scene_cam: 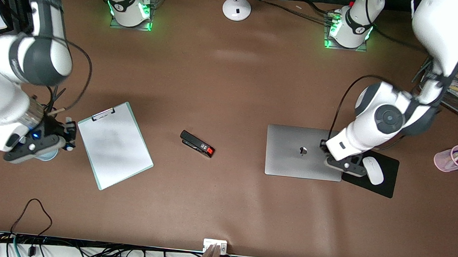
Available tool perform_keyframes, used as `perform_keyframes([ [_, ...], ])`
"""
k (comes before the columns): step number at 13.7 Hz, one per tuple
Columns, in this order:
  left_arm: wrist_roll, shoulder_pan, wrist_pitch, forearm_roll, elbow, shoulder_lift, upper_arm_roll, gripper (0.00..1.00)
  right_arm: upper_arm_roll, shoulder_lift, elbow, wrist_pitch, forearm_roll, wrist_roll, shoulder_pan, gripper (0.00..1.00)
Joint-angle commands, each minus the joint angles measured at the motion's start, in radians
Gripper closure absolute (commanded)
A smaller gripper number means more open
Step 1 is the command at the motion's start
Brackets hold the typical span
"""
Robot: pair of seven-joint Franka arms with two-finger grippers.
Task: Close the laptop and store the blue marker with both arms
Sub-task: 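Carry the marker toward the blue cup while the left gripper withdraws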
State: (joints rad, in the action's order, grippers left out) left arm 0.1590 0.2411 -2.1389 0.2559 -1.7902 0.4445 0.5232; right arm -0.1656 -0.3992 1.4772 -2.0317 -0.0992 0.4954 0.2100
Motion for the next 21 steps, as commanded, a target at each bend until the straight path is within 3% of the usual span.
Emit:
perform_keyframes([
  [1,-0.079,0.023,0.308,-0.036,0.19,-0.023,0.024,0.96,0.008,0.036,-0.014,0.008,-0.048,0.125,-0.004,1.0],
  [4,-0.114,0.04,0.557,-0.066,0.346,-0.036,0.026,0.92,-0.006,0.037,-0.052,0.007,-0.164,0.34,-0.03,1.0],
  [7,-0.24,0.076,0.658,-0.101,0.416,-0.079,0.02,0.83,-0.006,0.037,-0.075,0.008,-0.295,0.605,-0.122,1.0],
  [8,-0.29,0.093,0.66,-0.113,0.428,-0.082,0.011,0.66,-0.006,0.037,-0.078,0.01,-0.344,0.706,-0.156,1.0],
  [10,-0.328,0.08,0.652,-0.121,0.404,-0.14,-0.046,0.0,-0.003,0.036,-0.078,0.021,-0.448,0.893,-0.222,1.0],
  [12,-0.328,-0.14,0.652,-0.189,0.373,-0.2,-0.318,0.0,-0.003,0.023,-0.078,0.06,-0.539,1.05,-0.273,1.0],
  [13,-0.328,-0.192,0.651,-0.254,0.356,-0.214,-0.415,0.0,-0.002,0.011,-0.077,0.097,-0.575,1.11,-0.294,1.0],
  [16,-0.225,-0.206,0.444,-0.271,0.145,-0.389,-0.45,0.0,-0.002,-0.039,-0.077,0.203,-0.701,1.309,-0.375,1.0],
  [19,-0.193,-0.279,0.438,-0.26,0.02,-0.489,-0.512,0.0,-0.002,-0.072,-0.078,0.261,-0.752,1.466,-0.449,1.0],
  [21,-0.194,-0.283,0.444,-0.257,0.038,-0.469,-0.519,0.0,0.0,-0.095,-0.078,0.31,-0.755,1.534,-0.494,1.0],
])
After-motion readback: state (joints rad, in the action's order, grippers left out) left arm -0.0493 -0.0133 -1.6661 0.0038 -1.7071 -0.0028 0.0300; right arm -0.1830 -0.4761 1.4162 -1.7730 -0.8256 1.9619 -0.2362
